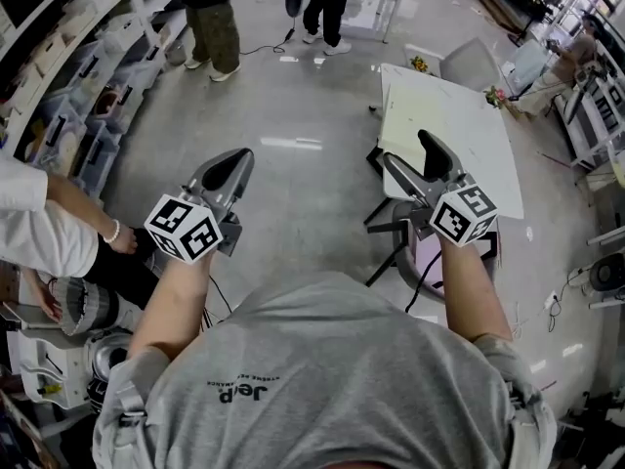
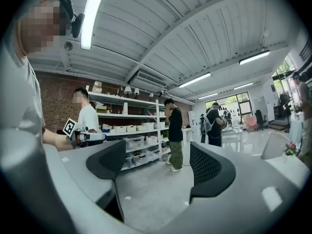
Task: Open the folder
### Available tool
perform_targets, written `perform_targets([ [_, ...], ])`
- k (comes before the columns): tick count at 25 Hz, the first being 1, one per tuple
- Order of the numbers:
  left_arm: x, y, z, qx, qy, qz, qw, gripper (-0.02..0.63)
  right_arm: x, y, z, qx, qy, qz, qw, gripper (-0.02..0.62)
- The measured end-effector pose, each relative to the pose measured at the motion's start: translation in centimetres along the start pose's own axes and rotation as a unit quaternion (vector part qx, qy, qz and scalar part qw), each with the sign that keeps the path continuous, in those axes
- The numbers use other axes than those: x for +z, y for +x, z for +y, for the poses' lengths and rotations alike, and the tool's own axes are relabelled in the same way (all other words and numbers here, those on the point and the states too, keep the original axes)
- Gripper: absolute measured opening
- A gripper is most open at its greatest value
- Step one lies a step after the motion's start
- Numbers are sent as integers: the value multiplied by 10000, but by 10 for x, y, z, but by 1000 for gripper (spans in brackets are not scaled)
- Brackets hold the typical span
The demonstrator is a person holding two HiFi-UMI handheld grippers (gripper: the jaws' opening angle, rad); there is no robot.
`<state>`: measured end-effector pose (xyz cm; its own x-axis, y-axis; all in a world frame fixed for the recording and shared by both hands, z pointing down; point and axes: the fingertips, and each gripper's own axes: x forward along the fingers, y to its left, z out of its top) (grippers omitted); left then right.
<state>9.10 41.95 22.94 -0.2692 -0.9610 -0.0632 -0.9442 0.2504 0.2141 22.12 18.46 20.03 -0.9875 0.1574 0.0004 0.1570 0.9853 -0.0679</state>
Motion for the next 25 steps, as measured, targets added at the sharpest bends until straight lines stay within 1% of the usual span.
perform_targets([
  [8, -4, 6, -20, 382, 20, -38, 9993, 58, 2, -8, -26, 283, -93, -25, 9996, 387],
  [14, -10, 18, -9, 525, 29, 29, 9986, 57, -6, 10, -48, 309, -28, 31, 9995, 387],
  [17, -11, 30, 9, 513, -5, -9, 9987, 57, -11, 26, -59, 271, -29, 78, 9996, 387],
  [20, -13, 51, 34, 408, -80, -20, 9991, 57, -14, 50, -72, 161, -59, 142, 9998, 387],
  [22, -16, 68, 61, 276, -119, -34, 9995, 57, -18, 71, -83, 35, -106, 212, 9997, 387],
  [25, -14, 101, 112, 43, -182, -78, 9998, 58, -21, 113, -106, -243, -161, 270, 9992, 387],
])
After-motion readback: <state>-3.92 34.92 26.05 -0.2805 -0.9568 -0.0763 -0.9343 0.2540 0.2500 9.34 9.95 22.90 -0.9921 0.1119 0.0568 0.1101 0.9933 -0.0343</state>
